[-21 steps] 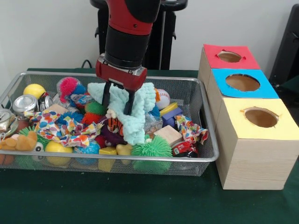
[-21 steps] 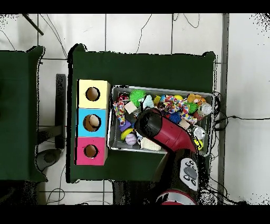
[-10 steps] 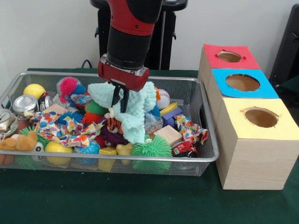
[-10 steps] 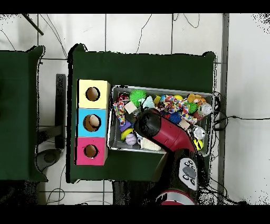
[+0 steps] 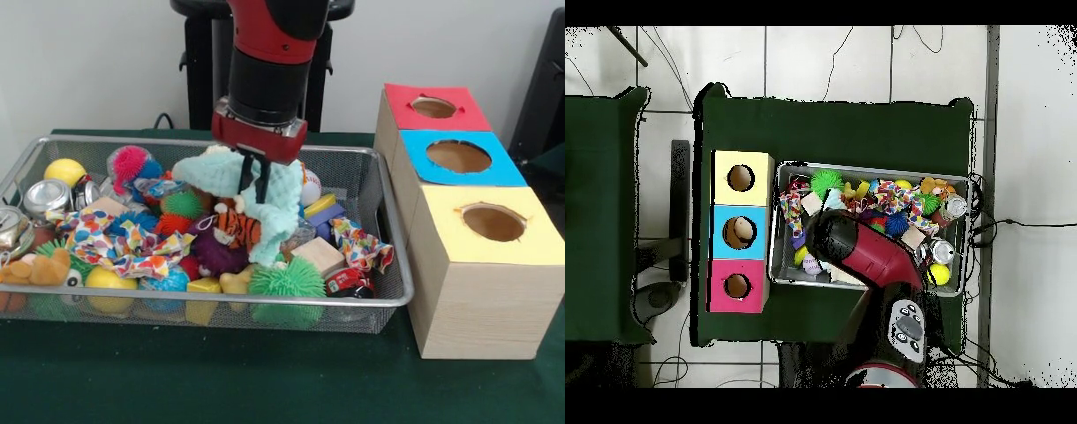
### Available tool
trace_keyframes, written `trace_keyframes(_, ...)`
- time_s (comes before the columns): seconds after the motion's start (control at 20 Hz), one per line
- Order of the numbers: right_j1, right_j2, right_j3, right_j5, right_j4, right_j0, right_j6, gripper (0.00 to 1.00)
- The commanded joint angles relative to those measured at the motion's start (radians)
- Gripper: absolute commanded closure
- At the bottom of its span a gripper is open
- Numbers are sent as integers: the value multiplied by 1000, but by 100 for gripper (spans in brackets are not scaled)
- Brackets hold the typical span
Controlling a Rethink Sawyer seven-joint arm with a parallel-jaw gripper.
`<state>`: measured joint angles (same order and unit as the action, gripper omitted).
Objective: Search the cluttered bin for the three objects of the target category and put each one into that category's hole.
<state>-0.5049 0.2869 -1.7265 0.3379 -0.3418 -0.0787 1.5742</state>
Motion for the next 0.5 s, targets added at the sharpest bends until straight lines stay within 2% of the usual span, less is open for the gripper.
trace_keyframes(0.05, -65, -25, -197, 198, -34, 54, 286, 100)
trace_keyframes(0.2, -85, -17, -220, 212, -44, 73, 302, 100)
trace_keyframes(0.5, -66, -30, -197, 217, -61, 73, 292, 100)
